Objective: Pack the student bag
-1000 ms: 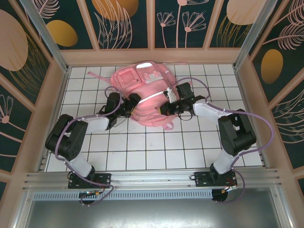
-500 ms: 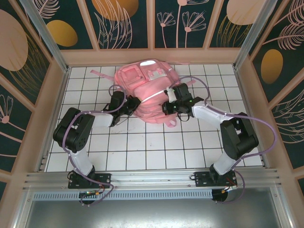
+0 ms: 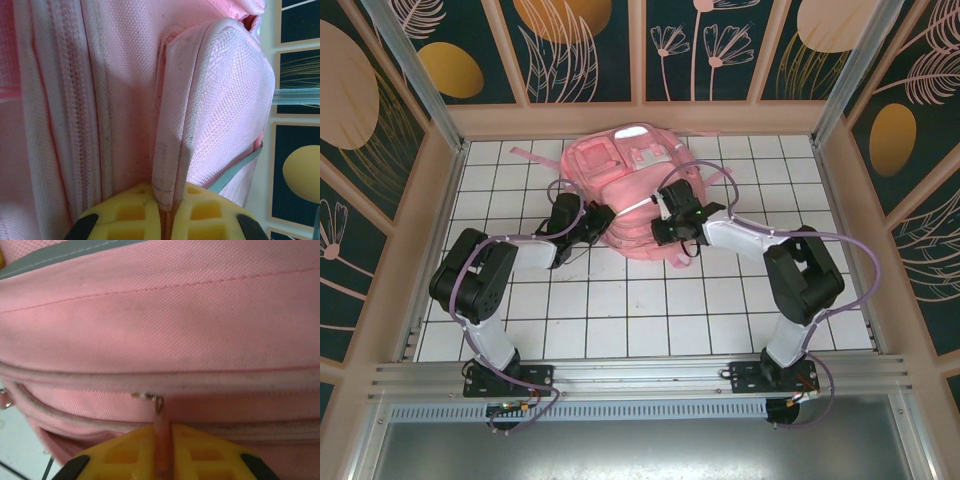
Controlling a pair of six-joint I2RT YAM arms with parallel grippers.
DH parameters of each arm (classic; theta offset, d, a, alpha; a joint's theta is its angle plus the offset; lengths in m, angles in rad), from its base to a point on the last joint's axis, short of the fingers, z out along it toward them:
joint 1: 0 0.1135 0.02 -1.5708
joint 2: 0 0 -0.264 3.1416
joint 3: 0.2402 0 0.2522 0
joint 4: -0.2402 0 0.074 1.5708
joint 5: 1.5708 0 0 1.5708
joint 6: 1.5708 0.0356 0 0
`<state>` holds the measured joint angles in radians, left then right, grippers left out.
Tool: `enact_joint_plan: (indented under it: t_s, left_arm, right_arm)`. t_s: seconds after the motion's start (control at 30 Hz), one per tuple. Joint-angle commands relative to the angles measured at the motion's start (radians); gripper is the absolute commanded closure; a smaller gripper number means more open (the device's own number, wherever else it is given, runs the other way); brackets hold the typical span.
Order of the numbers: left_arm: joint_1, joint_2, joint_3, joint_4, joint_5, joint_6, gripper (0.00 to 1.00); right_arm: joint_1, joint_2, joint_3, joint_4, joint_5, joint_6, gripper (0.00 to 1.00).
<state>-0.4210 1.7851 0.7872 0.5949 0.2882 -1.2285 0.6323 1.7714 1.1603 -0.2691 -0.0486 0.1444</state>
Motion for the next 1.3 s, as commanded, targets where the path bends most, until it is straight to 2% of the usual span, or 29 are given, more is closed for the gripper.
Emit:
enact_joint_plan:
  t_s: [0.0,0.13,0.17,0.2,0.23,0.47,0.6,0.67,0.93,1.1,1.27]
  left_arm:
    - [0.002,-0.051,-0.014,0.049,0.022,-0.015,1.00]
    - [0.002,-0.064,-0.019,0.050,0.022,-0.018,1.00]
    - [0.003,-0.065,-0.019,0.048,0.023,-0.018,1.00]
    - [0.002,-0.065,-0.017,0.046,0.024,-0.016,1.00]
    - [0.003,-0.066,-0.013,0.037,0.021,-0.011,1.00]
    - [0.017,-0.110,-0.002,-0.058,0.003,0.058,1.00]
    - [0.043,-0.127,-0.033,-0.056,0.011,0.068,1.00]
    - [0.051,-0.137,-0.039,-0.067,0.015,0.080,1.00]
    - [0.056,-0.161,-0.005,-0.146,0.048,0.147,1.00]
    - [0.081,-0.136,0.024,-0.186,0.069,0.192,1.00]
    - [0.097,-0.077,0.113,-0.225,0.090,0.250,1.00]
  right_arm:
    - [0.007,0.053,0.048,-0.031,0.077,0.003,0.82]
    - [0.020,0.080,0.070,-0.055,0.121,-0.009,0.82]
    - [0.022,0.085,0.074,-0.060,0.127,-0.012,0.86]
    - [0.022,0.091,0.076,-0.061,0.128,-0.013,0.97]
    - [0.022,0.089,0.073,-0.060,0.126,-0.012,1.00]
    - [-0.003,0.008,0.047,-0.106,0.160,-0.083,1.00]
    - [-0.080,-0.045,0.013,-0.146,0.181,-0.159,1.00]
    - [-0.150,-0.051,0.004,-0.150,0.192,-0.188,1.00]
    - [-0.319,0.004,0.078,-0.125,0.264,-0.224,1.00]
    - [-0.301,-0.039,0.080,-0.185,0.176,-0.201,1.00]
    - [-0.230,-0.150,-0.030,-0.250,-0.049,-0.144,1.00]
